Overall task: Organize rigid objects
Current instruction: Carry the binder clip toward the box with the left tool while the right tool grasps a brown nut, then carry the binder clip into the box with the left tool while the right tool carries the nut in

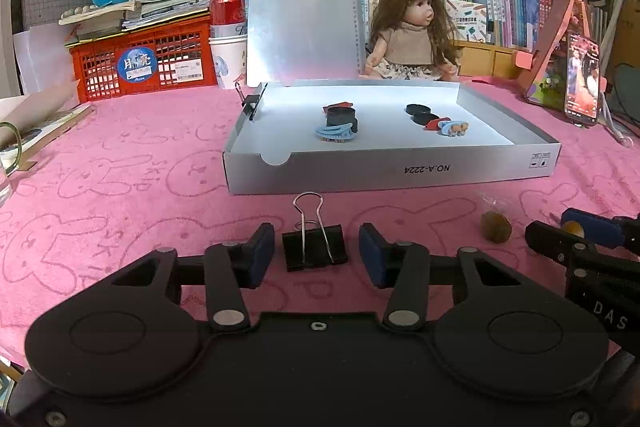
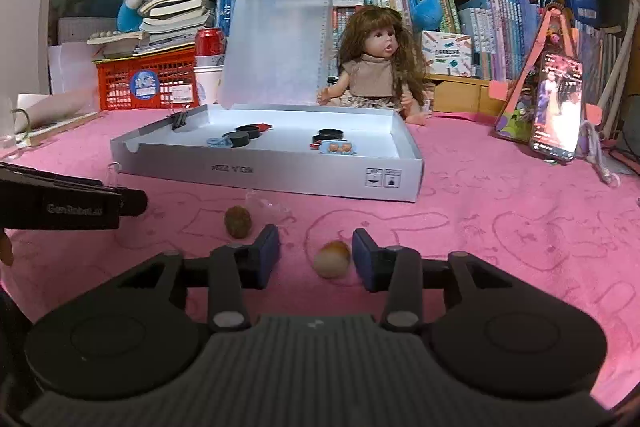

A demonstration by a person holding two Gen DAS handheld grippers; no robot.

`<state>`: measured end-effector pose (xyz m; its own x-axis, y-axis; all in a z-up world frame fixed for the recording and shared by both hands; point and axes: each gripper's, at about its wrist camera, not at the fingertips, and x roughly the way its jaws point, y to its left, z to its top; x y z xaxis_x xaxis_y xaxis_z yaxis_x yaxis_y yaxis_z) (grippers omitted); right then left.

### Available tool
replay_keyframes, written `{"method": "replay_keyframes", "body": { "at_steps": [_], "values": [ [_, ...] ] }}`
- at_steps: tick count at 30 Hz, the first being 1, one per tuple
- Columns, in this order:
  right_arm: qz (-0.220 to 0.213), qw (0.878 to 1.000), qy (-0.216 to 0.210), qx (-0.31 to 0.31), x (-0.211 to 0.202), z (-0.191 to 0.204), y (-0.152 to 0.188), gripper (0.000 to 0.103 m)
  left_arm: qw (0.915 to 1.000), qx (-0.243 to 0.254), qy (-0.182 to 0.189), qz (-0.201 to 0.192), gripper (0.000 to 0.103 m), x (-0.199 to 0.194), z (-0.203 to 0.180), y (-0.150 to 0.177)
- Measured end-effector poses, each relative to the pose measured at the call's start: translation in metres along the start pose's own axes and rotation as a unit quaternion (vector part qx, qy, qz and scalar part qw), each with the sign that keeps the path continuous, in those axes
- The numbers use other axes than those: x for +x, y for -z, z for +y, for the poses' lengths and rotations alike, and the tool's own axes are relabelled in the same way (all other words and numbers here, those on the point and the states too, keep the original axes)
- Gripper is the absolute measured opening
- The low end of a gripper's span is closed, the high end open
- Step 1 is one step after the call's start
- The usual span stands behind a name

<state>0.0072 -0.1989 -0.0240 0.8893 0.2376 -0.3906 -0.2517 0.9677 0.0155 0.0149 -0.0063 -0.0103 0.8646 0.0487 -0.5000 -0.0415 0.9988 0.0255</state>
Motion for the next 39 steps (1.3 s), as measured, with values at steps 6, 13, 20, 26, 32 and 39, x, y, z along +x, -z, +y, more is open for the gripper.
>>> {"method": "replay_keyframes", "body": {
  "at_steps": [6,13,20,26,32,39],
  "values": [
    [0.005,1.0,-0.024,0.006,-0.001,0.004,-0.003,0.021,0.9999,-0.01,-0.002,0.005,0.032,-0.002,0.002,-0.003],
    [0.0,1.0,-0.03,0.009,-0.006,0.005,-0.011,0.021,0.9999,-0.015,0.002,0.003,0.032,-0.006,0.005,-0.009],
    [-0.001,0.999,-0.023,0.024,-0.005,-0.001,-0.023,0.021,0.9998,-0.014,0.012,-0.006,0.032,-0.014,0.004,-0.02],
    [-0.002,0.999,-0.021,0.033,-0.001,-0.007,-0.031,0.021,0.9996,-0.019,0.018,-0.004,0.032,-0.013,0.005,-0.03],
    [-0.008,0.999,-0.019,0.034,0.004,-0.01,-0.043,0.021,0.9995,-0.021,0.021,-0.008,0.032,-0.011,0.007,-0.04],
    [-0.007,0.999,-0.014,0.035,0.013,-0.012,-0.056,0.021,0.9993,-0.021,0.029,-0.009,0.032,-0.006,0.005,-0.054]
  ]
}}
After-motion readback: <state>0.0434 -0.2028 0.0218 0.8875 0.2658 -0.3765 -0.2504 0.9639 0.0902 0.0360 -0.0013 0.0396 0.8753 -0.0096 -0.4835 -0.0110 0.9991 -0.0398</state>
